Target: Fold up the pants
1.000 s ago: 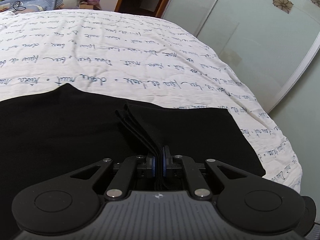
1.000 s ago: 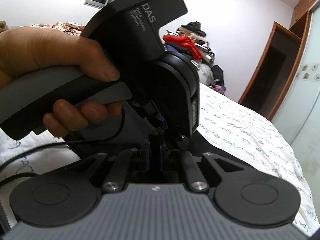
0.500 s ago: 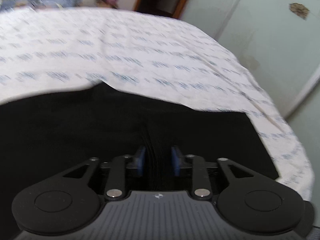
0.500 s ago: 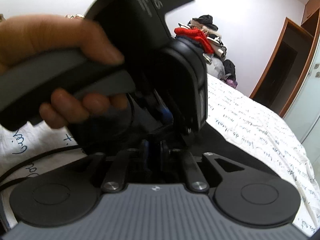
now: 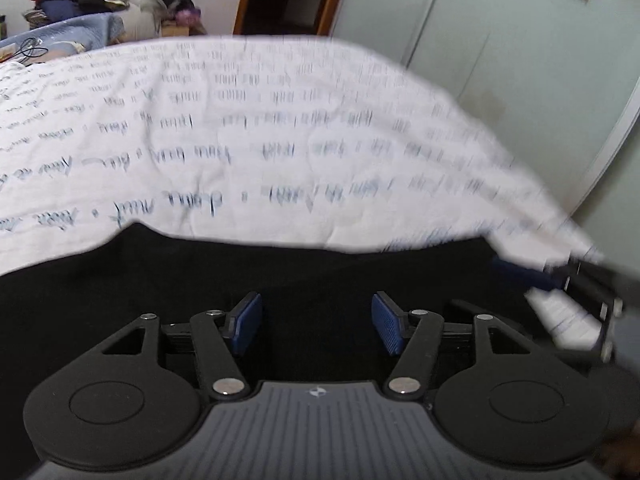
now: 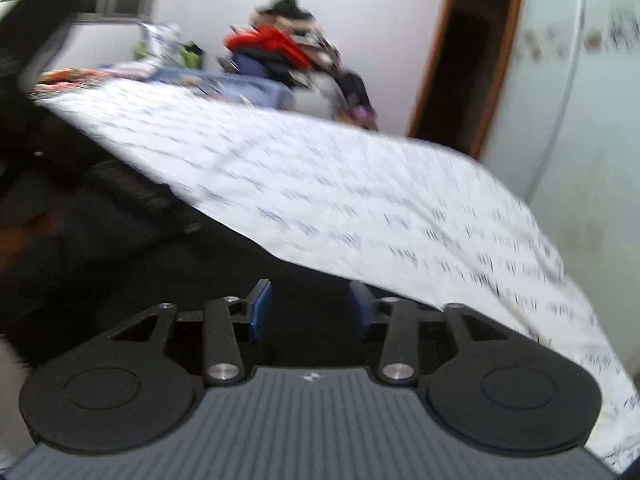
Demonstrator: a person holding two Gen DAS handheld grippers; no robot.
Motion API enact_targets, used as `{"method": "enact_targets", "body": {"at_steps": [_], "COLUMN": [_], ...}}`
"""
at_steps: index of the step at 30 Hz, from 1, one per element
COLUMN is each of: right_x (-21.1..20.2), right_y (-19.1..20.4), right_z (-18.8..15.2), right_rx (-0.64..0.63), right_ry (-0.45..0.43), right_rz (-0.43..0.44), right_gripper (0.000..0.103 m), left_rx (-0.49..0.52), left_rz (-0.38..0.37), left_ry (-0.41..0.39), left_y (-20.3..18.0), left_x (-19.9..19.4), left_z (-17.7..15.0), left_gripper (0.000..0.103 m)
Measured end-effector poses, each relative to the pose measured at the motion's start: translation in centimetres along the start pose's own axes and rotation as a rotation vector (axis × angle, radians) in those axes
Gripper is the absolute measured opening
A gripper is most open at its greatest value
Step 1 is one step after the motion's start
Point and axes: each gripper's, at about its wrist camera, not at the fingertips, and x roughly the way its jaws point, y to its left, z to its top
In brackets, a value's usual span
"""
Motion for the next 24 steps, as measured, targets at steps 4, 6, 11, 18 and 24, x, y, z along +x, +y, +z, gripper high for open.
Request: {"method": "enact_targets", "body": {"at_steps": [4,6,11,18,24], "right_x": [3.2,1.8,-2.6,-3.4,-2.2], "right_y": [-2.9,-3.2,-0.1,1.3,3.1], "right_z": [-0.8,-0.6,-0.6,-0.8,-1.7], "right_rx": [0.047,0.054,0.028,0.028,-0.014], "right_ry": [0.137,0.117,0.085,0.085,0.125], "right_rz": [0.055,0.049,0.054,0.032,0.033], "right_gripper": [0.067,0.067,0.069,0.081,0.092], "left_rx": [0.076,0.09,0.2,0.182,0.162], "left_rz": [0.046,0.032,0.058,0.068,0.059], "left_ry": [-0.035,-0.059,-0.002,-0.024,-0.039], "left_y": [-1.3,-1.6,-3.1,-3.0,-2.4], "left_x": [-1.2,-2.8,-3.0,-5.1,-6.4], "left_z": [-1.0,-1.4,-4.7,-6.5,-7.6], "left_gripper": [0.061,0.064,0.071,0.074,0.075]}}
